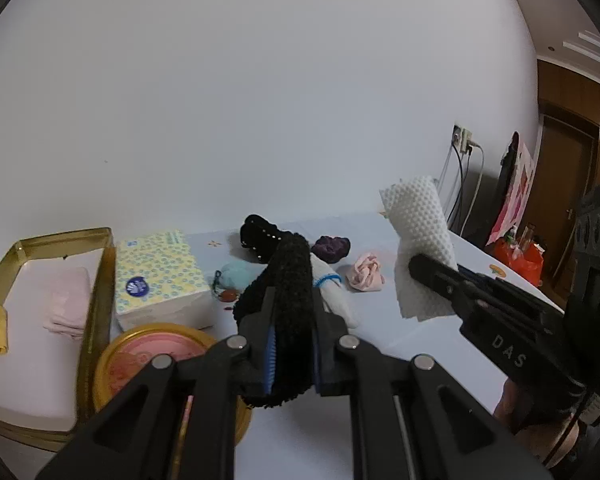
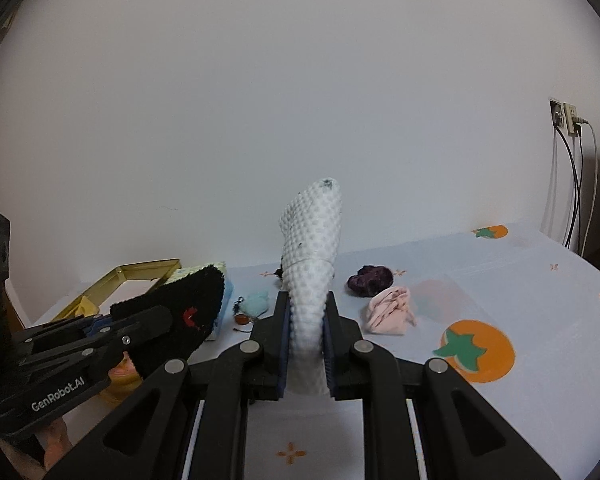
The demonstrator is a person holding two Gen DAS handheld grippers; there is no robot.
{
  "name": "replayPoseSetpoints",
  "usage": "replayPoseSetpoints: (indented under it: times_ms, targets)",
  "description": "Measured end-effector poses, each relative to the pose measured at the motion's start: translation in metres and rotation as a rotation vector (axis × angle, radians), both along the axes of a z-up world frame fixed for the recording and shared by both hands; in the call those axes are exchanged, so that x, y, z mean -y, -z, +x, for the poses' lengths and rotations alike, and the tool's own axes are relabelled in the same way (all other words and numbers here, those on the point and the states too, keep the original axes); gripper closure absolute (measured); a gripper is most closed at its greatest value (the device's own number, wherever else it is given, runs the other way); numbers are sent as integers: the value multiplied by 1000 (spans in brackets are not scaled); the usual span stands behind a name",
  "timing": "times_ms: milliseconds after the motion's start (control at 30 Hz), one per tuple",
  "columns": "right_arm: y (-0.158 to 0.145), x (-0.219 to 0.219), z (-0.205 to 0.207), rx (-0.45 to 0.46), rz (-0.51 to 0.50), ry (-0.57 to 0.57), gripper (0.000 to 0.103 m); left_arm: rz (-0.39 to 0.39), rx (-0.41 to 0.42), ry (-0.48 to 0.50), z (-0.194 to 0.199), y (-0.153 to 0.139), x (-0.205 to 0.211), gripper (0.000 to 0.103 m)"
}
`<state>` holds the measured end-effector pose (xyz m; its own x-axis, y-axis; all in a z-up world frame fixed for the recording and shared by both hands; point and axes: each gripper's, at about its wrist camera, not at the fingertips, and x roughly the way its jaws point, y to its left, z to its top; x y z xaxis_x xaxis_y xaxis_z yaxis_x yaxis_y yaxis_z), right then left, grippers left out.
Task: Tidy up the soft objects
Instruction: 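Lift both held cloths and carry them toward the gold tray, then lower both cloths into the gold tray and open both grippers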
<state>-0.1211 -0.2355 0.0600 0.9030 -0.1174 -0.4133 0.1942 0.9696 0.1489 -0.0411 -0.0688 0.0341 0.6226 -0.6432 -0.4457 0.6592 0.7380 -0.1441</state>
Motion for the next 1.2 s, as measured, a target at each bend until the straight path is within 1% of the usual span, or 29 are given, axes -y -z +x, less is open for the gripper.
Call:
replayPoseSetpoints:
  times_ms: [300, 533, 833, 967, 1100, 1200]
  targets:
    - [-5, -38, -3, 21, 2, -50, 87, -19, 13, -28, 4, -6, -29, 92]
    - [-3, -69, 12, 9, 11, -118, 87, -38, 29, -69, 11, -12, -57, 92]
    - [-3, -110, 39, 6, 21, -202, 87, -87, 22, -183, 30, -22, -100, 92]
    - [-5, -135, 54, 17, 5, -245, 87, -113, 16, -255, 42, -24, -123, 92]
    - [-7, -152, 74, 14, 9, -280, 87, -143, 2, -328, 54, -26, -148, 92]
    - [-6, -163, 91, 11, 11, -299, 87, -137, 5, -383, 62, -26, -163, 92]
